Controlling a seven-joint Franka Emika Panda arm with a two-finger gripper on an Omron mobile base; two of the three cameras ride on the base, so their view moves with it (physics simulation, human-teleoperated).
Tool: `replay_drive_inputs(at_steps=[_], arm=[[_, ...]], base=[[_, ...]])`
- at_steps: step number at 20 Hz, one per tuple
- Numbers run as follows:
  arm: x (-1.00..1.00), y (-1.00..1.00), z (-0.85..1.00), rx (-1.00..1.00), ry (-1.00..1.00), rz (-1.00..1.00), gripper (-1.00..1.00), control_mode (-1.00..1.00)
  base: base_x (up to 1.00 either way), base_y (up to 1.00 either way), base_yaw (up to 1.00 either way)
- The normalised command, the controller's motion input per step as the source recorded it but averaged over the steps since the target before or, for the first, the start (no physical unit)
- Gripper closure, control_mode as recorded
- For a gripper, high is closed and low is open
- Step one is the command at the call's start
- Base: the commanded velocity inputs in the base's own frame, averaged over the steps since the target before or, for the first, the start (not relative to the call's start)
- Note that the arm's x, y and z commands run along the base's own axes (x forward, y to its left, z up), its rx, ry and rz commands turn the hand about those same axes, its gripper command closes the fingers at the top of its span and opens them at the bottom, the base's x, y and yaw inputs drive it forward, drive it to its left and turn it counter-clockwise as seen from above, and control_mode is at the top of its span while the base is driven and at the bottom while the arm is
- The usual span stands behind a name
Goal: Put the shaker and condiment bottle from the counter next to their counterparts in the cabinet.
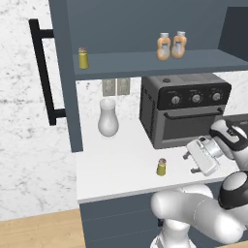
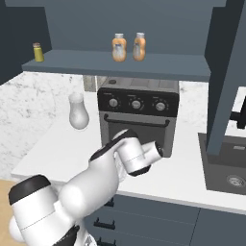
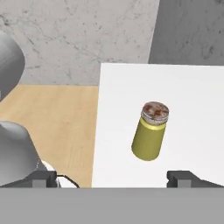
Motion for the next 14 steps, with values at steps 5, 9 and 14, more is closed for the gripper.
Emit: replay_drive_inputs(at_steps=[5,9,14], arm=[[0.03,0.20,0.00,0.09,0.00,0.00,-1.00,-1.00],[0.00,0.02,0.00,0.07,0.00,0.00,-1.00,-1.00],[0.00,0.04,0.00,0.00,0.01,0.00,-1.00,-1.00]], base=[[0.00,0.00,0.00],[0.00,0.00,0.00],[0.00,0.00,0.00]])
